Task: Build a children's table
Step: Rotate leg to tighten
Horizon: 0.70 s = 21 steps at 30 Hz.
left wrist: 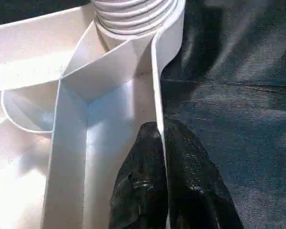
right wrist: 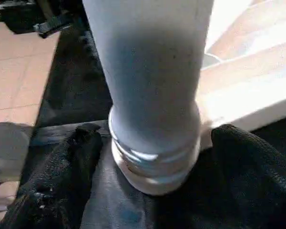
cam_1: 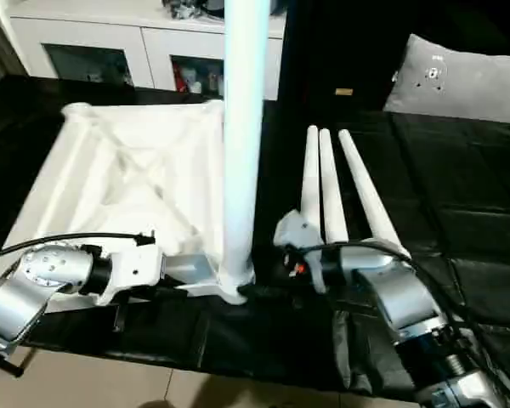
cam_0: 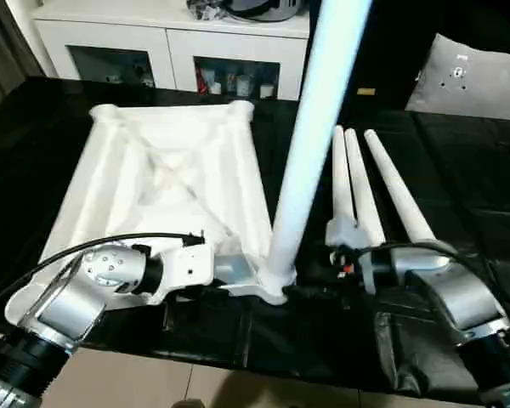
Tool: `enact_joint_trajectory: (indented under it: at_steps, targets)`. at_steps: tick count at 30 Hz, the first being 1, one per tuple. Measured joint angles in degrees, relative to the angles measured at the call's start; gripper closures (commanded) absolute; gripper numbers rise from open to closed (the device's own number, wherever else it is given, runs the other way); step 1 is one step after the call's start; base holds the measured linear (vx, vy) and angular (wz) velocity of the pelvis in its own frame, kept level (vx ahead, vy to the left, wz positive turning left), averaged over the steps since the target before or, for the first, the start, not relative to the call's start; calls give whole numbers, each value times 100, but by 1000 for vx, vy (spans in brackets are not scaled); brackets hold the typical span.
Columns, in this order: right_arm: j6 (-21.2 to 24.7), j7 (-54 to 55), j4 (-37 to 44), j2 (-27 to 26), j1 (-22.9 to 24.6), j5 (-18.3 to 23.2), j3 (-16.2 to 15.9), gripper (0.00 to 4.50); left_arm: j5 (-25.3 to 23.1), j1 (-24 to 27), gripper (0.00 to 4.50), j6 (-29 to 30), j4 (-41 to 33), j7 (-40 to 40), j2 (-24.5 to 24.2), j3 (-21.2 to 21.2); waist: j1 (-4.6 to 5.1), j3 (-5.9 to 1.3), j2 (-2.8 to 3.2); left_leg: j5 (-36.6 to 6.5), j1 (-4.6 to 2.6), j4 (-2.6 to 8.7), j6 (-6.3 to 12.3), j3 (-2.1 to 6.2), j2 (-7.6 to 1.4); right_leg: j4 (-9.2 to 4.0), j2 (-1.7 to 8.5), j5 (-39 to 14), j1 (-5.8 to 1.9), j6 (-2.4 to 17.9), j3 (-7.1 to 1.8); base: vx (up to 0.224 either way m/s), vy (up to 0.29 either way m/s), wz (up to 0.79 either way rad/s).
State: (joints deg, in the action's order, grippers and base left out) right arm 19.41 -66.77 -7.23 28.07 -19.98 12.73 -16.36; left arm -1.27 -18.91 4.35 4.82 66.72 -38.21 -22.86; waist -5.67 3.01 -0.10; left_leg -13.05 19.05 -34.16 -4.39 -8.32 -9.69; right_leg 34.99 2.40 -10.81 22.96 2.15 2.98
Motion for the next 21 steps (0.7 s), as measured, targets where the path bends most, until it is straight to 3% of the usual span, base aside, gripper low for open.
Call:
enact_joint_trajectory:
  at_steps: [10,21]
  targets:
    - [-201,-129,-571,-263,-139,16,-2,161,10,-13,450,-69,72,86,38,-8,-11,-1,2,-5,1,0,-9,-2,-3,2,0,-1,0,2,2,0,0,0]
    - [-485,38,-698,-485,11,22,81,181,25,61,450,2,87,56,52,81,14,-6,6,-1,-4,-3,-22,-3,-9,7,-1,6,-5,9,9,0,0,0]
